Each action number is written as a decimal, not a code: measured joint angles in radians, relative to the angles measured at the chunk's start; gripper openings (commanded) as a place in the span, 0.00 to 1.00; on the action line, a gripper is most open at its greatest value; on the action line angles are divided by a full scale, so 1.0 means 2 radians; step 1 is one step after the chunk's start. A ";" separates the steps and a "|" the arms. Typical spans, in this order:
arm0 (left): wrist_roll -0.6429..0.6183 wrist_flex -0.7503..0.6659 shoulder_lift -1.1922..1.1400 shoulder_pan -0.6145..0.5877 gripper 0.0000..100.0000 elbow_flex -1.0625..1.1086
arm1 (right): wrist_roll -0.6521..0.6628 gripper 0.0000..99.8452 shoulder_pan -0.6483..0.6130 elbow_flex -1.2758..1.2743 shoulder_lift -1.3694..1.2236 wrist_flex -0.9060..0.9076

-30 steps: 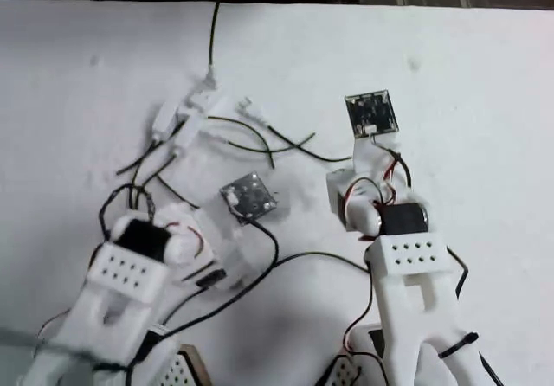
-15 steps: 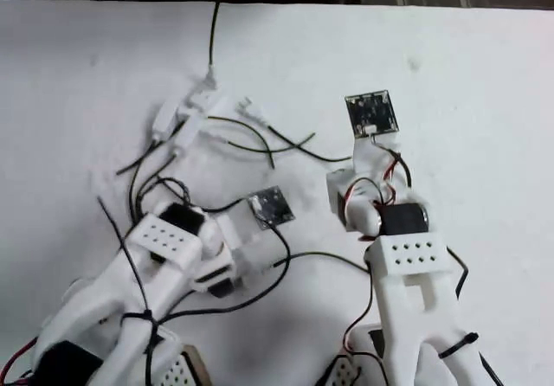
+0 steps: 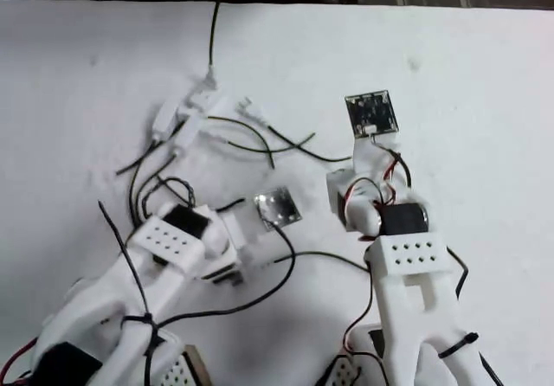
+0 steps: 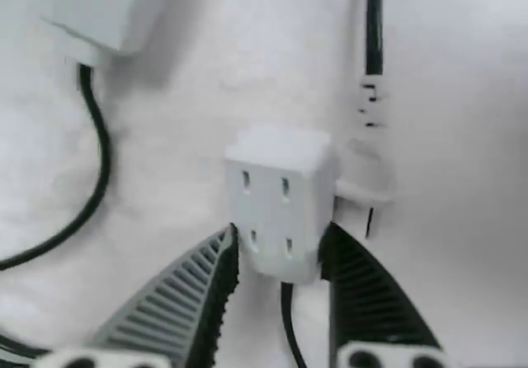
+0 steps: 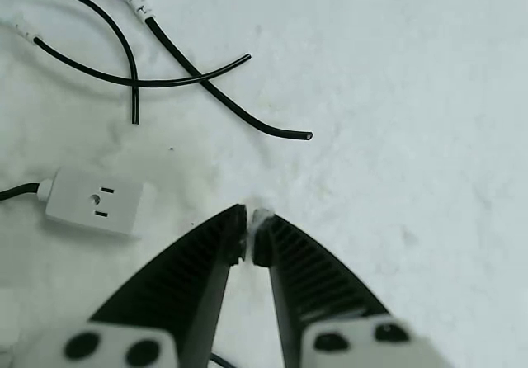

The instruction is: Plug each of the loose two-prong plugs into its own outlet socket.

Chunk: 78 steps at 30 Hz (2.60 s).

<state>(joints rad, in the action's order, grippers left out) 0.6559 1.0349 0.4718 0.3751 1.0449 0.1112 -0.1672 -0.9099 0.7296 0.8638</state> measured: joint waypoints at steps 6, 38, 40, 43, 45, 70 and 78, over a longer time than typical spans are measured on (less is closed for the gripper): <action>0.006 -0.004 0.000 -0.020 0.11 0.000 | 0.000 0.02 0.000 0.000 0.000 0.000; -0.027 0.099 0.143 -0.160 0.23 -0.044 | 0.000 0.02 -0.080 0.000 -0.002 0.032; -0.045 0.101 0.179 -0.192 0.24 -0.042 | 0.000 0.02 -0.097 0.000 -0.002 0.051; -0.058 0.101 0.227 -0.235 0.24 -0.013 | -0.022 0.02 -0.134 0.000 -0.002 0.077; -0.060 0.091 0.256 -0.261 0.24 0.020 | -0.082 0.02 -0.159 0.000 -0.003 0.100; -0.087 0.039 0.446 -0.322 0.24 0.196 | -0.357 0.18 -0.260 0.025 -0.249 0.067; -0.087 0.039 0.446 -0.322 0.23 0.196 | -0.359 0.00 -0.257 0.035 -0.308 0.043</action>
<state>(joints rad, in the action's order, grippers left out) 0.4810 1.1132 1.3633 -0.2693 1.4377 -0.6068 -0.6813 -0.8393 0.1128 0.9498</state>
